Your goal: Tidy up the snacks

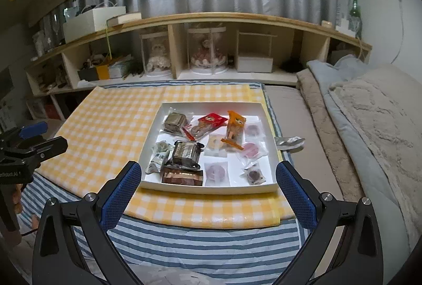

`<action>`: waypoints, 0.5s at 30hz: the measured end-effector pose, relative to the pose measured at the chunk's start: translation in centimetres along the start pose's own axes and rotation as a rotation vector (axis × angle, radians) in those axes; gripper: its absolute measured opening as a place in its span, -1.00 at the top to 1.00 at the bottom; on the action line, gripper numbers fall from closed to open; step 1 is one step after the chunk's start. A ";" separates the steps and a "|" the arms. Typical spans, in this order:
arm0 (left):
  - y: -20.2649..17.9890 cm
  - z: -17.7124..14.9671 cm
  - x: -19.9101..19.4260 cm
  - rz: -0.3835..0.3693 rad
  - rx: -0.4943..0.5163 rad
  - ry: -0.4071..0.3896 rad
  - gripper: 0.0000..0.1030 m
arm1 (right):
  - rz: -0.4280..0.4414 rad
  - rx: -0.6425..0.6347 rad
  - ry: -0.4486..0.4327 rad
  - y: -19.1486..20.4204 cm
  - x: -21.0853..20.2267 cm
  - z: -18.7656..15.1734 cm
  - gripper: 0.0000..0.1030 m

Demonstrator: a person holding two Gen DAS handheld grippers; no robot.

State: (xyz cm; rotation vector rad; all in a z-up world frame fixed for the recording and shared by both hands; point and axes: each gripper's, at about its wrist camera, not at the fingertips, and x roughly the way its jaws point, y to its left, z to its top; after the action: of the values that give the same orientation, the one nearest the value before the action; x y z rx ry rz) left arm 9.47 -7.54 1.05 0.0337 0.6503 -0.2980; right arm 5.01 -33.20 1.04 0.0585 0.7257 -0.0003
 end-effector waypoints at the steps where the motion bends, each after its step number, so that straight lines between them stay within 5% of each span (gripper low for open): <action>1: 0.0 -0.2 0.0 0.003 0.000 -0.003 -1.00 | -0.008 -0.001 -0.005 0.1 0.0 -0.2 -1.00; 15: -0.1 -2.6 1.0 0.040 0.012 -0.050 -1.00 | -0.074 -0.020 -0.094 0.7 -1.0 -1.8 -1.00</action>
State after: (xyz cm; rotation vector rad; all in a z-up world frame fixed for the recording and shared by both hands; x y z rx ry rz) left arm 8.60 -7.55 -1.62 0.0500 0.5976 -0.2636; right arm 3.09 -32.42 0.35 0.0125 0.6335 -0.0658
